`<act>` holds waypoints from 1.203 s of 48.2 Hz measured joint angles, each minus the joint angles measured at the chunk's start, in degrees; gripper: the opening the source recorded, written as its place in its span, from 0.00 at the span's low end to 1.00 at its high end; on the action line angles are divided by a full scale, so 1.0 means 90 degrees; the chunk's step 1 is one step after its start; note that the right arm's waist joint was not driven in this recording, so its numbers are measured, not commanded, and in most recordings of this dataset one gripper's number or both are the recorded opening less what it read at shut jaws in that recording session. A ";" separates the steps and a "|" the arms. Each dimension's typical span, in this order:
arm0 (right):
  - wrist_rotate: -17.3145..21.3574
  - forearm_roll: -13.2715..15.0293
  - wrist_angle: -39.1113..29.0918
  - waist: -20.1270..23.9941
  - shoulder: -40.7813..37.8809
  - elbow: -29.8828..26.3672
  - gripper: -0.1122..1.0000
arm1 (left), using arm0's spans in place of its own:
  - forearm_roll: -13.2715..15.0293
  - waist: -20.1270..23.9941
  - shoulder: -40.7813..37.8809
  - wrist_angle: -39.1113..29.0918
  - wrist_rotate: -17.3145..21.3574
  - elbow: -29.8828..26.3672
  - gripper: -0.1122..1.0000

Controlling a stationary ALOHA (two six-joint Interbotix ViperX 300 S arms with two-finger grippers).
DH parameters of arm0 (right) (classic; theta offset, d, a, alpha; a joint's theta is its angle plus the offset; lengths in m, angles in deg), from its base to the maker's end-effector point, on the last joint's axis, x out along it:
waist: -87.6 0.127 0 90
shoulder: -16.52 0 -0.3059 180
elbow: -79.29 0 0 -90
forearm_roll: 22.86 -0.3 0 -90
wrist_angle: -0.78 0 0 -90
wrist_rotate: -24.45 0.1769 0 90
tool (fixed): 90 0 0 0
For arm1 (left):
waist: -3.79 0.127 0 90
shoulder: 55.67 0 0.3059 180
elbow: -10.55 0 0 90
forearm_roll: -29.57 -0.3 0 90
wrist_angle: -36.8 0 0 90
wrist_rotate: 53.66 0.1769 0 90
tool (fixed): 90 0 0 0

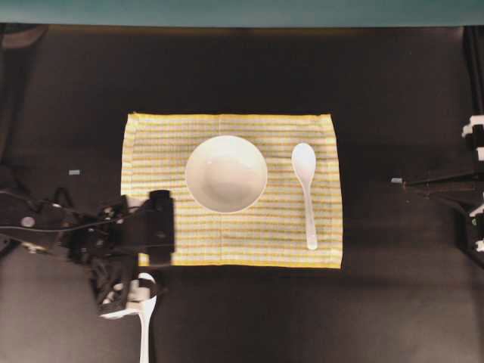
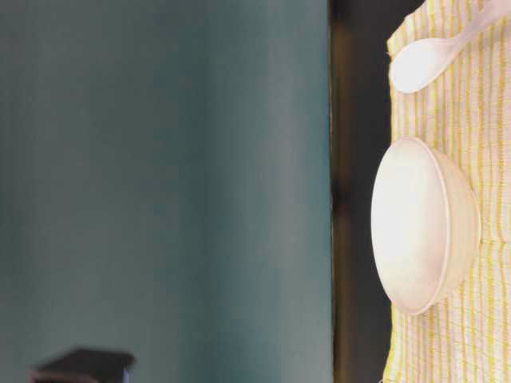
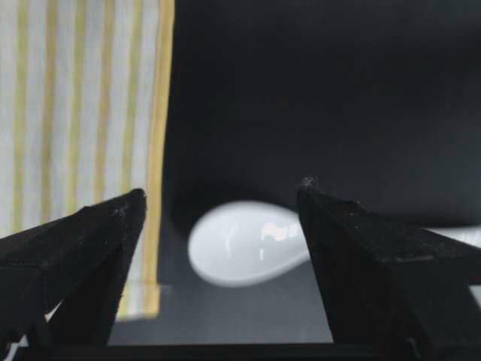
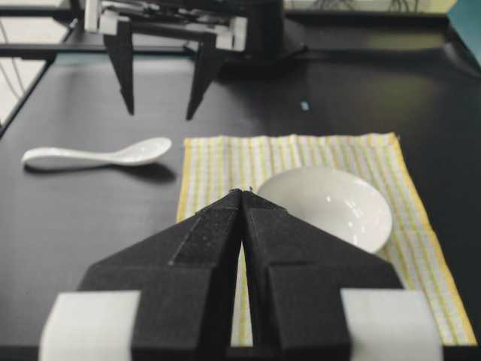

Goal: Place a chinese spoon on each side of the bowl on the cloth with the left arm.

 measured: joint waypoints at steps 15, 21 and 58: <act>0.0000 0.0000 0.0000 0.0000 0.0000 0.0000 0.09 | 0.0010 -0.0322 -0.0029 0.0918 -0.0029 0.0879 0.80; 0.0000 0.0010 0.0010 0.0000 0.0000 0.0000 0.09 | 0.0010 -0.0283 -0.0225 0.1387 -0.0039 0.0977 0.80; 0.0000 0.0000 0.0020 0.0000 0.0000 0.0000 0.09 | 0.0010 -0.0273 -0.0889 0.1768 0.0000 0.0957 0.40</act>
